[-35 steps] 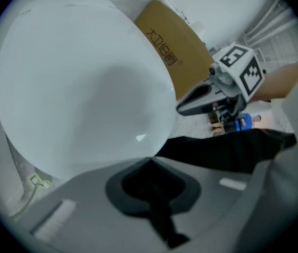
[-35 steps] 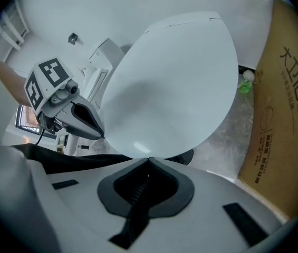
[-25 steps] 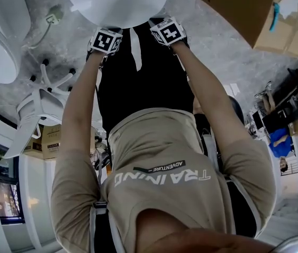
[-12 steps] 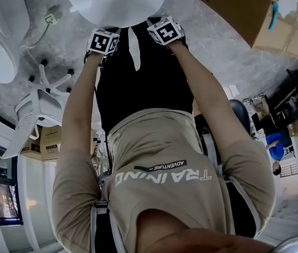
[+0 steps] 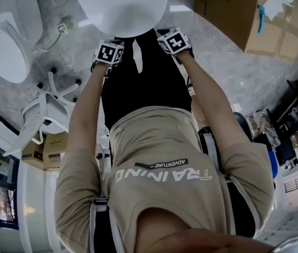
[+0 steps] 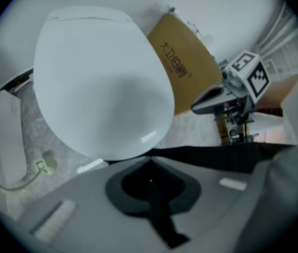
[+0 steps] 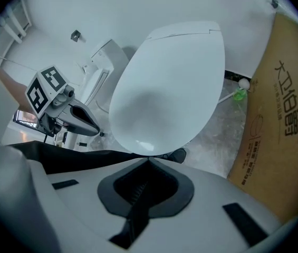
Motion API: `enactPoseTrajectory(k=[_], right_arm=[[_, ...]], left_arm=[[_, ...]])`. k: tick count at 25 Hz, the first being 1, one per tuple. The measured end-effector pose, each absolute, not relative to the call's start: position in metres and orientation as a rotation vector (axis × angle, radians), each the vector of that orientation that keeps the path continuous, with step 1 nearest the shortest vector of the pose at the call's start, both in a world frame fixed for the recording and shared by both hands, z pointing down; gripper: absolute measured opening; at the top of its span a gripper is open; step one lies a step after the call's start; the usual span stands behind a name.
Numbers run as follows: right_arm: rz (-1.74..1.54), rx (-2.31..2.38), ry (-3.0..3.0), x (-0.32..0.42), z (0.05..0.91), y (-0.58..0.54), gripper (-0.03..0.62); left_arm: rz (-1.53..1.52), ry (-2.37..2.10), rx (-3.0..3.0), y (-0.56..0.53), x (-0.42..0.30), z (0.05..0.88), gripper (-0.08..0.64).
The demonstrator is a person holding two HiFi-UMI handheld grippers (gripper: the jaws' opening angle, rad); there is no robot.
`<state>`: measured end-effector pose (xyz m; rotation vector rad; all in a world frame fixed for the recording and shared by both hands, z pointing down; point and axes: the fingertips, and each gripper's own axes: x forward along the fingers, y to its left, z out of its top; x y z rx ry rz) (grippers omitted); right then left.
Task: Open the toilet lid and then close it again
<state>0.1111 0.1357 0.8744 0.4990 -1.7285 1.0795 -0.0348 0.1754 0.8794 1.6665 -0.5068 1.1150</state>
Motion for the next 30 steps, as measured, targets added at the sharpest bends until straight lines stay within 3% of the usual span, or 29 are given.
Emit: enactPoseTrajectory(k=[13, 30], right_arm=[[0.958, 0.564, -1.845, 0.118, 0.771, 0.104, 0.014], [0.821, 0.679, -2.096, 0.084, 0.639, 0.026, 0.014]], left_arm=[[1.069, -0.636, 1.821, 0.12, -0.043, 0.768, 0.005], [0.679, -0.974, 2.012, 0.029, -0.063, 0.609, 0.005]])
